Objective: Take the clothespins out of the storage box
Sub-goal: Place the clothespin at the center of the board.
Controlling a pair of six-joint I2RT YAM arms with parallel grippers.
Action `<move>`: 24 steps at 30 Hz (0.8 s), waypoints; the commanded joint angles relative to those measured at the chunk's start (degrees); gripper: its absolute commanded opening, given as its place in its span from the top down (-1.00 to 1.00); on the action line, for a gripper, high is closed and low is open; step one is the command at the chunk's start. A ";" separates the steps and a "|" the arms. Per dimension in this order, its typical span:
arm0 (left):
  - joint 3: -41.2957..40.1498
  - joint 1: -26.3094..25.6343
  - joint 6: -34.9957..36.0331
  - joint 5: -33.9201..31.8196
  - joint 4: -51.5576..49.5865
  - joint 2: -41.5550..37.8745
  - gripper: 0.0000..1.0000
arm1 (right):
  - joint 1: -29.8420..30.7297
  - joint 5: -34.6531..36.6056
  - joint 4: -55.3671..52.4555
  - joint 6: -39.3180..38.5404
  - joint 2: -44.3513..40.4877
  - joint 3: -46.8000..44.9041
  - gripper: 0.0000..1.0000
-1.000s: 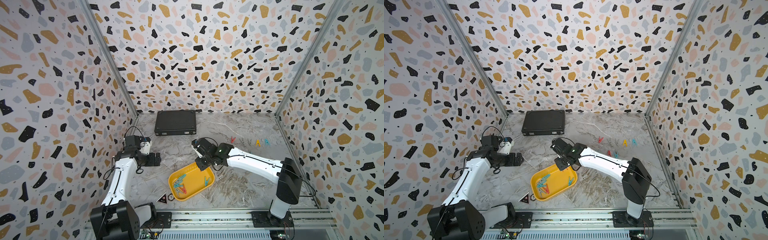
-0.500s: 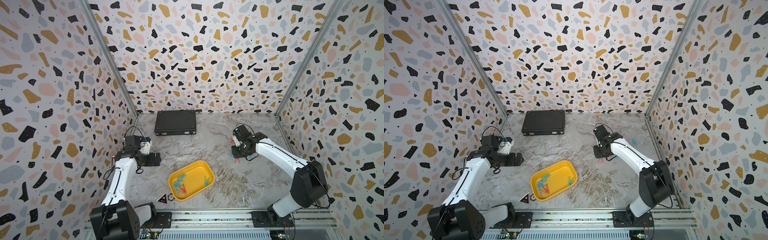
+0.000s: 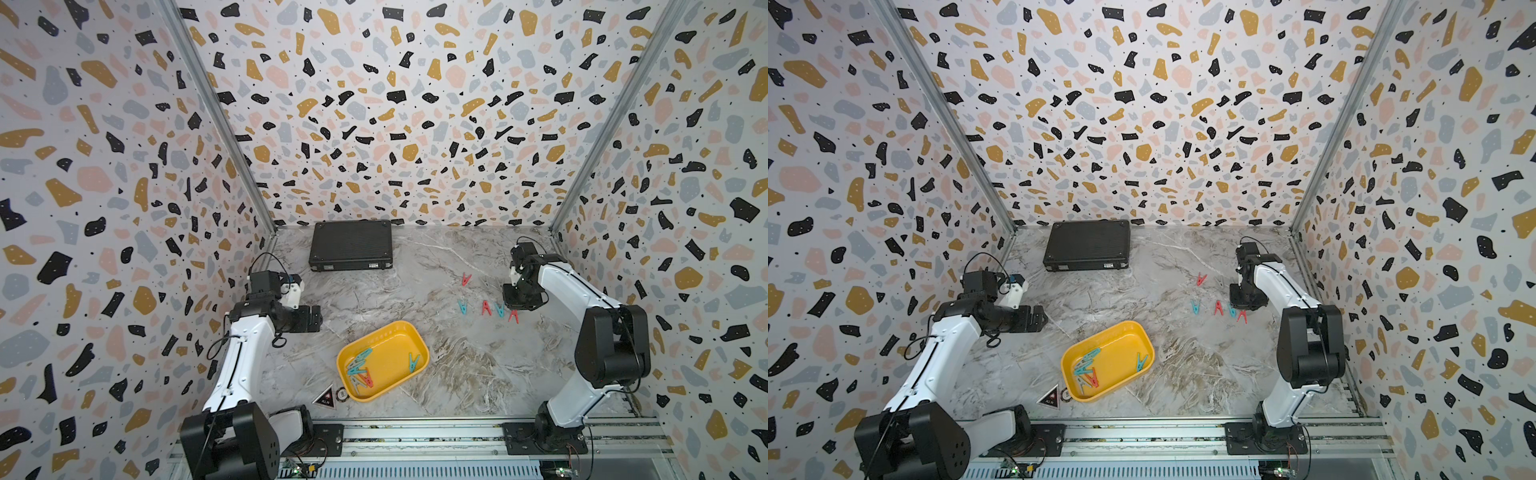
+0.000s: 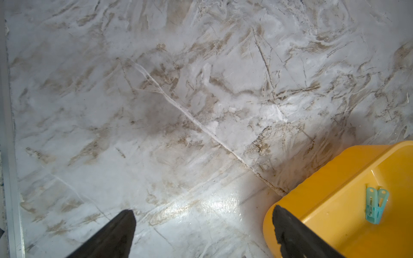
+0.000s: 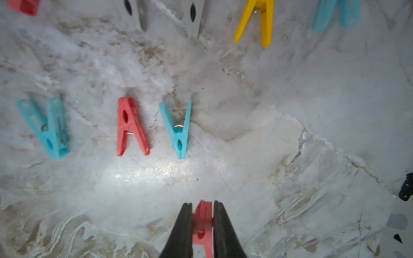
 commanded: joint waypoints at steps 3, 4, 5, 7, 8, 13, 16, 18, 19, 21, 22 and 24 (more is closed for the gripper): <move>0.73 0.31 0.28 0.77 -0.15 -1.17 -0.99 | -3.10 3.05 -1.66 -3.37 4.63 4.78 0.89; 0.75 0.29 0.26 0.77 -0.27 -1.19 -1.00 | -3.30 3.33 -1.60 -3.82 5.60 5.41 0.89; 0.75 0.29 0.33 0.85 -0.27 -1.12 -1.00 | -3.53 3.63 -1.32 -4.18 6.70 6.04 0.89; 0.75 0.32 0.36 0.85 -0.26 -1.18 -0.99 | -3.65 4.36 -1.12 -4.59 8.67 7.15 0.88; 0.75 0.32 0.38 0.85 -0.27 -1.18 -0.99 | -3.64 4.75 -0.92 -4.67 9.61 7.66 0.88; 0.70 0.29 0.40 0.68 -0.23 -1.28 -0.99 | -3.69 4.65 0.73 -5.04 12.34 8.75 0.85; 0.68 0.30 0.36 0.64 -0.25 -1.28 -0.99 | -3.65 4.25 0.83 -5.09 13.62 9.62 0.81; 0.79 0.24 0.39 0.63 -0.21 -1.30 -1.00 | -3.70 3.63 0.93 -5.05 14.07 9.90 0.76; 0.76 0.32 0.36 0.61 -0.27 -1.29 -1.00 | -3.64 3.41 1.10 -5.09 14.16 9.98 0.74; 0.68 0.31 0.35 0.59 -0.25 -1.28 -0.99 | -3.69 3.22 1.36 -4.99 14.16 9.90 0.69; 0.66 0.25 0.39 0.59 -0.21 -1.28 -0.99 | -3.72 3.14 1.32 -4.88 14.09 9.90 0.66; 0.69 0.24 0.36 0.67 -0.19 -1.28 -0.99 | -3.64 2.89 1.39 -4.73 13.77 9.90 0.51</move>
